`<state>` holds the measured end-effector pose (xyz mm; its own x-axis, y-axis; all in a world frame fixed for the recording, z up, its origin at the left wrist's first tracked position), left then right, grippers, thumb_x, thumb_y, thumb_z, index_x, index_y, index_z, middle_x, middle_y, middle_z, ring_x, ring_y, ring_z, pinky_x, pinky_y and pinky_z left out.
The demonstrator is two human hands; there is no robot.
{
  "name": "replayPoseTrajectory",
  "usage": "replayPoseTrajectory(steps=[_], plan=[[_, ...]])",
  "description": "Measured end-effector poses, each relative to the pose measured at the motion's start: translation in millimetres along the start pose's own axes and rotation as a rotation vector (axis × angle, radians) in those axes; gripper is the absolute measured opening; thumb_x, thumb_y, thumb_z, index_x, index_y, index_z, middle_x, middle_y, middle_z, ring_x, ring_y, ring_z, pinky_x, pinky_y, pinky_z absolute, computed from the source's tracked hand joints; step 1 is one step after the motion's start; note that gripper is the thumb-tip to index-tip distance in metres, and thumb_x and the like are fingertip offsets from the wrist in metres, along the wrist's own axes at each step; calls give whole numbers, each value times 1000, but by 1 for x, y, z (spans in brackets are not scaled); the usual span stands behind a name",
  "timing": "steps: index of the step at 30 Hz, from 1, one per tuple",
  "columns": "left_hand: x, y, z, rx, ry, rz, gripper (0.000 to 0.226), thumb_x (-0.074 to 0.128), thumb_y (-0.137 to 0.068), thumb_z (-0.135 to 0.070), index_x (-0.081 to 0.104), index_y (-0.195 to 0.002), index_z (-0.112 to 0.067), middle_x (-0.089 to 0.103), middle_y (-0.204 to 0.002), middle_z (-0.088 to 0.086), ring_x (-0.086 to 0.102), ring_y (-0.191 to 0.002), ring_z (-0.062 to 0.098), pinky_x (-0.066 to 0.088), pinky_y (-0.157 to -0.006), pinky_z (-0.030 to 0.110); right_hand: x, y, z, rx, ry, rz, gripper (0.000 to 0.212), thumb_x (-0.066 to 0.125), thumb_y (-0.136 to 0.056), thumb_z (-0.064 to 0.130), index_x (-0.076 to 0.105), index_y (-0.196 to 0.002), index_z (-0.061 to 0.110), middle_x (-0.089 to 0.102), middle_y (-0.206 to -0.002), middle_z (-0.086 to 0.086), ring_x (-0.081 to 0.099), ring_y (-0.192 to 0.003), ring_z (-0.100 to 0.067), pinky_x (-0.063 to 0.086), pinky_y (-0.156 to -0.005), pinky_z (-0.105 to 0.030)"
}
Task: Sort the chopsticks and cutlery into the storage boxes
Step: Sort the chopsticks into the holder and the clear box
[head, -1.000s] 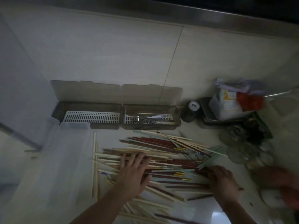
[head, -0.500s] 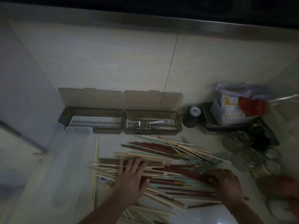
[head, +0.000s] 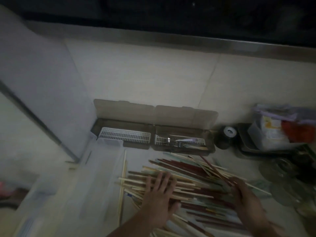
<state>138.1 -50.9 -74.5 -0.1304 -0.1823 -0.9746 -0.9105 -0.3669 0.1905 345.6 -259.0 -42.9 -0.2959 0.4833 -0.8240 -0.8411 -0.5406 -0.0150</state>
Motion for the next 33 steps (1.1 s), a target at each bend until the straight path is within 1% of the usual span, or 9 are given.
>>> replayPoseTrajectory(steps=[3,7,10,12,16,21,26,29,33], plan=[[-27,-7,19,-34,18,-111,71,43,-83,-65,48,-141,-24,34,-154,3,33,-141,30,21,-108,61,16,-16,46,-16,-110,-16,28,59,-90,5,57,-105,28,67,-91,-9,63,-68,-26,47,-61,-26],[-64,-5,82,-242,15,-187,58,54,-77,-53,62,-127,-24,39,-151,7,31,-142,33,13,-110,60,36,-47,118,-253,-57,22,33,68,-81,-5,62,-86,27,65,-84,6,63,-72,-16,43,-67,-18],[-61,11,130,-405,-10,-111,66,39,-85,-56,37,-145,-28,4,-162,6,2,-148,33,-7,-111,60,66,-73,180,-522,30,35,26,66,-80,-8,69,-83,17,68,-83,4,64,-74,-16,44,-70,-20],[-48,21,148,-422,19,-85,70,32,-86,-58,18,-150,-32,-12,-161,0,-9,-147,30,-8,-112,58,95,-95,215,-601,103,153,28,64,-71,-8,71,-88,13,71,-91,-7,66,-84,-25,48,-77,-25],[-36,29,155,-434,184,-127,74,33,-84,-58,4,-150,-42,0,-162,-5,10,-146,24,10,-116,50,152,-123,258,-618,232,325,14,52,-88,14,64,-96,13,67,-100,-11,57,-97,-30,46,-82,-35],[-27,25,156,-430,234,-142,80,36,-80,-53,-2,-149,-41,20,-155,-12,22,-141,18,19,-113,45,193,-129,271,-597,276,455,30,43,-97,45,52,-86,18,62,-92,-9,52,-93,-26,41,-75,-33],[-26,23,156,-421,239,-149,86,42,-77,-48,-3,-149,-40,33,-146,-16,29,-136,15,25,-111,42,201,-127,276,-628,248,524,31,47,-96,38,58,-110,12,61,-108,-12,50,-106,-29,41,-89,-33],[-27,22,153,-407,223,-154,87,43,-79,-47,-5,-151,-37,38,-143,-15,34,-133,15,28,-109,41,199,-124,289,-707,263,494,30,51,-93,32,58,-113,12,59,-113,-13,48,-109,-30,40,-89,-36],[-30,24,153,-417,207,-156,87,45,-80,-47,-4,-151,-37,42,-140,-14,38,-130,14,29,-108,41,203,-122,300,-709,191,556,48,53,-93,26,46,-136,7,50,-132,-17,40,-124,-32,37,-103,-37]])
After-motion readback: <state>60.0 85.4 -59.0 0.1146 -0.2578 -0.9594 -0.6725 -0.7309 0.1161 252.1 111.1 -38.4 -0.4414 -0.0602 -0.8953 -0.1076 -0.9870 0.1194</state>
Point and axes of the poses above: each hand's wrist, its own y-axis away from the middle knuckle, its own x-axis out of the palm, z = x × y, the point moved 1 cm from there along -y, towards the middle knuckle
